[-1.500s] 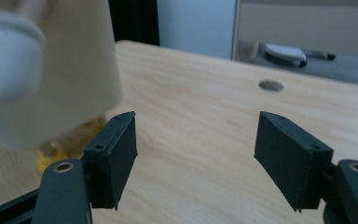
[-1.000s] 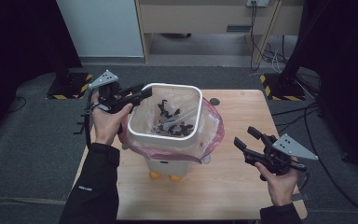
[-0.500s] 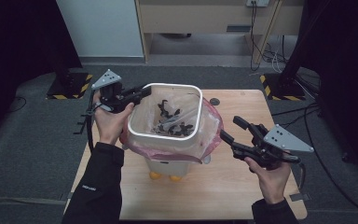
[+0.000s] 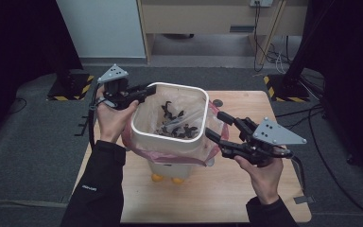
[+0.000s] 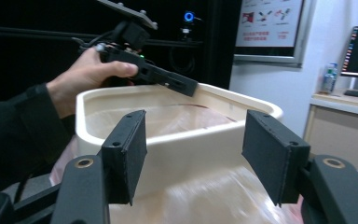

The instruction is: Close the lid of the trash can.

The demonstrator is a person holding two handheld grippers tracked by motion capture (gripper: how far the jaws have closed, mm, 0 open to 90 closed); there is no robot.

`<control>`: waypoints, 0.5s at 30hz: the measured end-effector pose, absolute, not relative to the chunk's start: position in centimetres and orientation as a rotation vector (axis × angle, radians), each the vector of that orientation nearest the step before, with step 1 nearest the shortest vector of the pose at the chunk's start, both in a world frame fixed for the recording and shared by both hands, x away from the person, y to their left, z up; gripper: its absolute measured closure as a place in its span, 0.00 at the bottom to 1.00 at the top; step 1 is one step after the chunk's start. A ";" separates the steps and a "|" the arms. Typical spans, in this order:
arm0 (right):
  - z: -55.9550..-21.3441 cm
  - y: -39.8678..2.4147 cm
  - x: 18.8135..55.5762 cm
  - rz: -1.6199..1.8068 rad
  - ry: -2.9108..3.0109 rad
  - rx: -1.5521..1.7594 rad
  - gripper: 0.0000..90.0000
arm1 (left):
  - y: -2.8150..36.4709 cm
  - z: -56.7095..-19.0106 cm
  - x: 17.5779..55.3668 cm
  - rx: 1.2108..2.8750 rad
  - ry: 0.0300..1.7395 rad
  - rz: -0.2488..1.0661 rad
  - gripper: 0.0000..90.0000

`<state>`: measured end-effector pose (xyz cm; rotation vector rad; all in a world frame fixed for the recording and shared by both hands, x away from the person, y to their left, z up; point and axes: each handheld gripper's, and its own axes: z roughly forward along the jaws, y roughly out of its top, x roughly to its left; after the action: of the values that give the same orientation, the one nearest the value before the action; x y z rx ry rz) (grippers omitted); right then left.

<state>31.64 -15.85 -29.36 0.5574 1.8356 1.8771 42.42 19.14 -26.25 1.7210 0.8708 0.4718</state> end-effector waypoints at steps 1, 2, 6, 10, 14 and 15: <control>-29.3 -15.5 31.7 1.879 1.847 0.550 0.44 | 19.2 -26.3 42.4 1.724 0.871 0.474 0.81; -29.2 -15.2 31.8 1.878 1.854 0.544 0.44 | 19.2 -26.3 42.4 1.726 0.872 0.477 0.81; -29.2 -14.0 32.3 1.866 1.892 0.530 0.46 | 19.3 -26.3 42.4 1.734 0.868 0.490 0.81; -29.7 -13.7 32.8 1.841 1.918 0.542 0.49 | 19.1 -26.9 42.6 1.772 0.882 0.498 0.81; -30.1 -13.7 33.1 1.838 1.945 0.557 0.49 | 19.3 -28.1 43.1 1.758 0.895 0.457 0.81; -30.2 -13.6 33.2 1.830 1.952 0.554 0.49 | 19.4 -28.4 43.2 1.757 0.899 0.451 0.81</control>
<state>33.20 -13.65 -30.23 0.5542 1.9521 1.8295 43.18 19.39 -28.40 1.7566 0.8992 0.4511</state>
